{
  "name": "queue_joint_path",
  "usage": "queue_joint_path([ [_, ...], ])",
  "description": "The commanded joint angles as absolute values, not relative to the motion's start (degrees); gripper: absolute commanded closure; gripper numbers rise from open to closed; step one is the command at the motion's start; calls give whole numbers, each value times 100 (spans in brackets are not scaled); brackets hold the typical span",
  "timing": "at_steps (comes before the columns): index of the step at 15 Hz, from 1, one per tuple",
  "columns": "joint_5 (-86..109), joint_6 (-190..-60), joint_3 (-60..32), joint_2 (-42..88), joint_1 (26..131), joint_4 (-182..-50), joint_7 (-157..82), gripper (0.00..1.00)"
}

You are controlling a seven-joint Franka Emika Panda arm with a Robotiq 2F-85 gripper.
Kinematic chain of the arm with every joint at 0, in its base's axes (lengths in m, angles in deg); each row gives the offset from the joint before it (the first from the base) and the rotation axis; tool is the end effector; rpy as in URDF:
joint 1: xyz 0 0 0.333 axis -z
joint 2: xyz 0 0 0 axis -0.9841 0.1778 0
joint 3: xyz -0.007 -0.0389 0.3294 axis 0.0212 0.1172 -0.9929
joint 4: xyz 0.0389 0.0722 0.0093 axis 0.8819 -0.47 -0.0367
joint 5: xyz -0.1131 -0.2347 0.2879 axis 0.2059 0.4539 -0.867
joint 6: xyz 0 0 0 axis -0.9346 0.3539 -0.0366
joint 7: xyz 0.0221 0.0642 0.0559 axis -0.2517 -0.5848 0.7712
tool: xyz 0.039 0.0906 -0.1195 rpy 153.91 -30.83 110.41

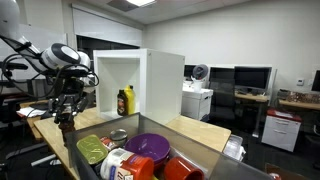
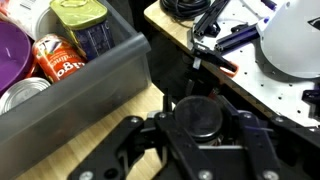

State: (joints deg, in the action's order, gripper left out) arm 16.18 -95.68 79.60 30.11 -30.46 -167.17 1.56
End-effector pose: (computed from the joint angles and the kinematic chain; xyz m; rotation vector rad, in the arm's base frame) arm 0.3537 0.0266 0.2645 2.4135 0.9663 -0.9767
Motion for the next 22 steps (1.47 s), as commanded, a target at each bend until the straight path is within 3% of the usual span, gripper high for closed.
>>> queue_joint_path([
  [1, 1502, -9604, 7901, 2865, -2849, -16637, 136, 80],
  [3, 1449, -9655, 7931, 2835, -2817, -16631, 161, 27],
  [6, 1341, -9748, 8002, 2764, -2794, -16637, 189, 21],
  [9, 1219, -9865, 8108, 2704, -2818, -16633, 220, 4],
  [14, 905, -10004, 8550, 2653, -3009, -16593, 316, 0],
  [22, -1688, -10068, 10324, 3524, -3916, -16852, 1261, 0],
])
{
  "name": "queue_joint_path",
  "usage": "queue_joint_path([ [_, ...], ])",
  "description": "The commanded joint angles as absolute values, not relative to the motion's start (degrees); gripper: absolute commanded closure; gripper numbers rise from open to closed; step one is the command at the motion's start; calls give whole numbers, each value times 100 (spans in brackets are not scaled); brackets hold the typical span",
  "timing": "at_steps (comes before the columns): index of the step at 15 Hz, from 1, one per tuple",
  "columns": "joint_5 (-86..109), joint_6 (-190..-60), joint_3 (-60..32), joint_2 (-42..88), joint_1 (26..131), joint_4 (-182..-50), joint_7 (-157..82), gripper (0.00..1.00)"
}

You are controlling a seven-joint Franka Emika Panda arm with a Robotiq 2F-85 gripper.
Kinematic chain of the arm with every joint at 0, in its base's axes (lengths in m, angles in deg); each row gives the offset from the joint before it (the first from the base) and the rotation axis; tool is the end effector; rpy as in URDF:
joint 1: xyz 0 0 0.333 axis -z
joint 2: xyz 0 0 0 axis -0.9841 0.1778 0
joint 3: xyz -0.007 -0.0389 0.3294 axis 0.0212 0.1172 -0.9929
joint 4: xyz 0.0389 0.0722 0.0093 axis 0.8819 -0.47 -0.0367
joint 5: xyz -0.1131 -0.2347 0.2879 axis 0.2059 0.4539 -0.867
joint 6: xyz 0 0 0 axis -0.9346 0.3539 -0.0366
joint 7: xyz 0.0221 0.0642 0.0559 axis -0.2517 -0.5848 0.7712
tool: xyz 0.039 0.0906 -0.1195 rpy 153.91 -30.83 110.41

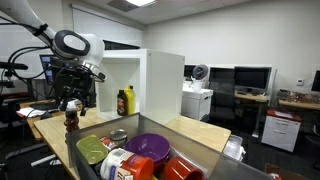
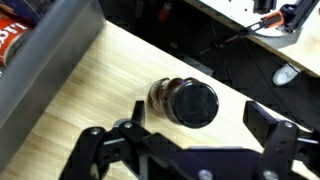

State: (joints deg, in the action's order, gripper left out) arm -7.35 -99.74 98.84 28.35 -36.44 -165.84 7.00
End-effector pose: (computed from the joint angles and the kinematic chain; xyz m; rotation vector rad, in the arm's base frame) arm 0.3827 0.0057 0.2962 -2.9611 -0.6792 0.5795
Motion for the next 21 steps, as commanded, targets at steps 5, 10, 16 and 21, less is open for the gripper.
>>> queue_joint_path([
  [5, -3204, -10060, 11134, 4531, -4416, -17386, 1839, 0],
  [10, -3939, -9257, 11842, 5415, -4609, -17881, 1915, 0],
  [16, -4231, -8038, 12422, 5904, -4139, -18075, 2055, 0],
  [21, -4669, -7489, 12447, 6159, -3651, -18433, 2652, 0],
])
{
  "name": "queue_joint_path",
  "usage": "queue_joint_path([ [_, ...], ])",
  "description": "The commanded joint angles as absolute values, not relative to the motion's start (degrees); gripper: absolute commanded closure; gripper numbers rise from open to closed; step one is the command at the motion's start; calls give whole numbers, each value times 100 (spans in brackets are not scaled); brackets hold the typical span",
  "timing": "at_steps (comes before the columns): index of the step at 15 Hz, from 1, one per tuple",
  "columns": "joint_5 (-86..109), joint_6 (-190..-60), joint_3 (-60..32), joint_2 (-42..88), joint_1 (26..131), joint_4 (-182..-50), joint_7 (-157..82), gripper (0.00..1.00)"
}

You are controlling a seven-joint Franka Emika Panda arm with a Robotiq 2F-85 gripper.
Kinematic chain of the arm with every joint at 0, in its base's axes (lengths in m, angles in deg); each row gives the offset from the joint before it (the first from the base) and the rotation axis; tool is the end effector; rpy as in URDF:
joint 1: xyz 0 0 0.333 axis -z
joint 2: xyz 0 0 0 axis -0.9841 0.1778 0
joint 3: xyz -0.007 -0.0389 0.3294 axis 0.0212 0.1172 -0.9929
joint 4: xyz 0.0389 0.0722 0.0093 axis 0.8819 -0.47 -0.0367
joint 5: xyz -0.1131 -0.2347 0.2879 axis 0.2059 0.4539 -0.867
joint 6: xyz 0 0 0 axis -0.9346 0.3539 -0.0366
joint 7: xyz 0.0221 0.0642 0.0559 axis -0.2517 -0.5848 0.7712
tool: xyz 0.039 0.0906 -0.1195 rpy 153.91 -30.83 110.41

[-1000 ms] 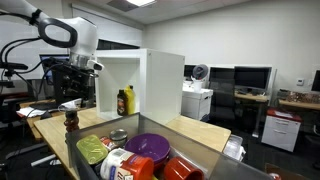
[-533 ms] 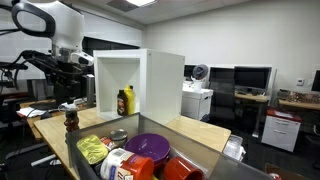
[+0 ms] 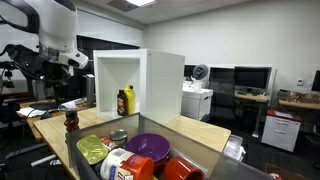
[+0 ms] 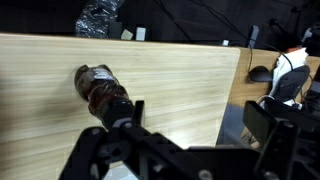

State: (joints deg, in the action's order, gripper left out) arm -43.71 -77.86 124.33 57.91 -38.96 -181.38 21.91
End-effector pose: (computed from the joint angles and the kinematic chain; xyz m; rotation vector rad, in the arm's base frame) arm 0.2883 -0.0132 0.3581 -2.5937 -0.0983 -0.0532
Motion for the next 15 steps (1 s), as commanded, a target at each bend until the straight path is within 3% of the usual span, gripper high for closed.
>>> queue_joint_path([
  [1, -4704, -7428, 12318, 6085, -3393, -18322, 2875, 0],
  [15, -4976, -7879, 10942, 6750, -2611, -18262, 3168, 0],
])
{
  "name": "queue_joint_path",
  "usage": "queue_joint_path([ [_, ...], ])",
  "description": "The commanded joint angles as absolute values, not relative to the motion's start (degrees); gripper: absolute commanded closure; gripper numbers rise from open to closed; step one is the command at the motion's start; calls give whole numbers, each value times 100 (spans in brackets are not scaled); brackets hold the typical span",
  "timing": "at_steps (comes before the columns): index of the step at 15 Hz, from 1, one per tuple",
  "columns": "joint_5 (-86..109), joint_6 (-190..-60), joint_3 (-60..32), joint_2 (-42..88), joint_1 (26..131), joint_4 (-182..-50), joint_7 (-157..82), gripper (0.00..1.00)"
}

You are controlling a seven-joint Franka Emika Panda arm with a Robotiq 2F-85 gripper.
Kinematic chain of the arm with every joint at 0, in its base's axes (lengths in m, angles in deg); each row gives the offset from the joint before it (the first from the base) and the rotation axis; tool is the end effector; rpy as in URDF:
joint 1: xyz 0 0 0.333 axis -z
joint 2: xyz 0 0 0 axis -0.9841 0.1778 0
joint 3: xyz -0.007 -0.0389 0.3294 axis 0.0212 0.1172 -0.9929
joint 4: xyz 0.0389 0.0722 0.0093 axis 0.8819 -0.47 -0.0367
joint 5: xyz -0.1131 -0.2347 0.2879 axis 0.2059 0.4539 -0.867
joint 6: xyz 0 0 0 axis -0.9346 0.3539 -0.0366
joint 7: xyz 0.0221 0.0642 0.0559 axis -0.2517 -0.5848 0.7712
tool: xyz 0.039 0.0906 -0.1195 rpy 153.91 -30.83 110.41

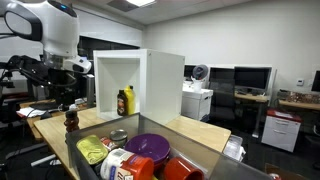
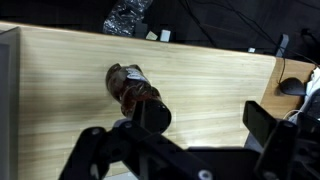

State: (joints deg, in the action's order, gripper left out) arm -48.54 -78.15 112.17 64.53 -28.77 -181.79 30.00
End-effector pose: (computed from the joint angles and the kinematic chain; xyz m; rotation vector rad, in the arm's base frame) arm 0.2977 -0.0213 0.3297 -2.7175 -0.1611 -0.0520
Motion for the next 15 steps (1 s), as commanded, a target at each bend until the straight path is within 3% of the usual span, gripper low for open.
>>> queue_joint_path([
  [1, -4977, -7856, 10930, 6718, -2633, -18247, 3127, 0],
  [8, -4927, -7417, 10881, 6460, -2688, -18104, 3090, 0],
  [15, -4400, -6686, 10638, 5774, -1905, -17452, 3444, 0],
])
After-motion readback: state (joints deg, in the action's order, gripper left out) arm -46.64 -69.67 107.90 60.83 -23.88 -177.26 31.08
